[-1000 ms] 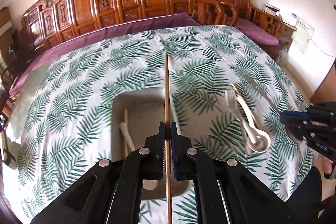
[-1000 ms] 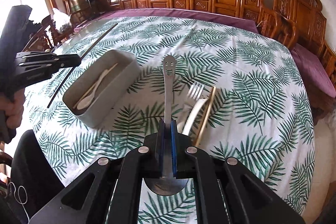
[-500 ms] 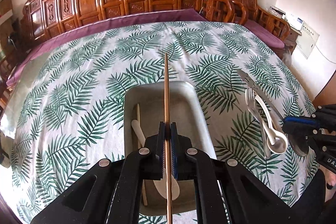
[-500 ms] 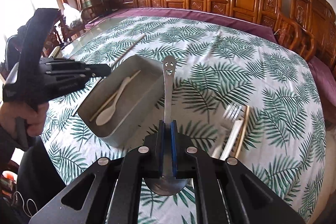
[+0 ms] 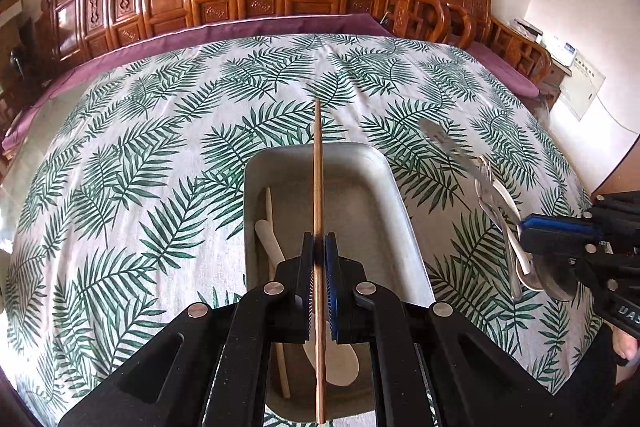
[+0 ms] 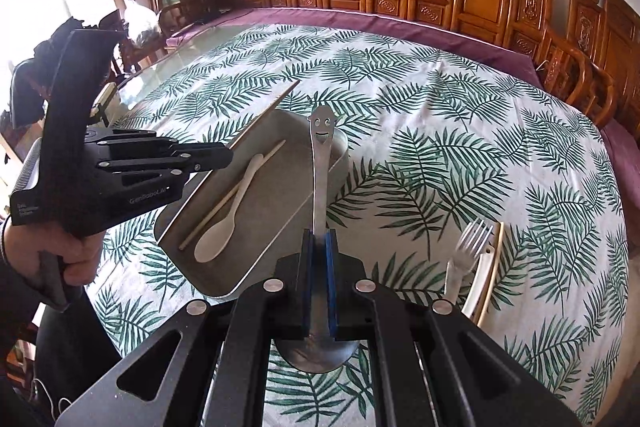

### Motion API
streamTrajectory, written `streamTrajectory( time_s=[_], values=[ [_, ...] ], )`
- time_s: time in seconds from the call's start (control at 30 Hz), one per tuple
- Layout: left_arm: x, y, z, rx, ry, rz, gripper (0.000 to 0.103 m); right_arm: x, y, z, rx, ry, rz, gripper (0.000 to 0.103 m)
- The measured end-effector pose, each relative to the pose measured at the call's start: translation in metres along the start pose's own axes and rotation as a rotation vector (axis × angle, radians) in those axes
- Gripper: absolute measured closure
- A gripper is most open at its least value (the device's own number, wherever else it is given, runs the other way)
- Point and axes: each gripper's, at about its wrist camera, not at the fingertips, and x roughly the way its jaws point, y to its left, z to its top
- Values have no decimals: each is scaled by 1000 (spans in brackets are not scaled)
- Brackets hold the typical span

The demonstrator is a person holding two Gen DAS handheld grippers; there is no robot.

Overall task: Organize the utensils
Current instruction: 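Release the chopstick into the tray with the left tool while the right tool carries the spoon, then lower the smiley spoon into the grey tray and open the right tool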

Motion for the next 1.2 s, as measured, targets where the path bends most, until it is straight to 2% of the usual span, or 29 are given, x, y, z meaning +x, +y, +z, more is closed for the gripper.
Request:
streamTrajectory(
  time_s=[0.43, 0.7, 1.2],
  values=[
    [-50, 21, -12, 18, -86, 36, 98, 32, 36, 18, 17, 22, 25, 96],
    [-73, 41, -22, 8, -132, 61, 97, 53, 53, 27, 87, 32, 37, 96],
    [-89, 54, -29, -3, -176, 84, 97, 70, 64, 28, 137, 33, 0, 93]
  ],
)
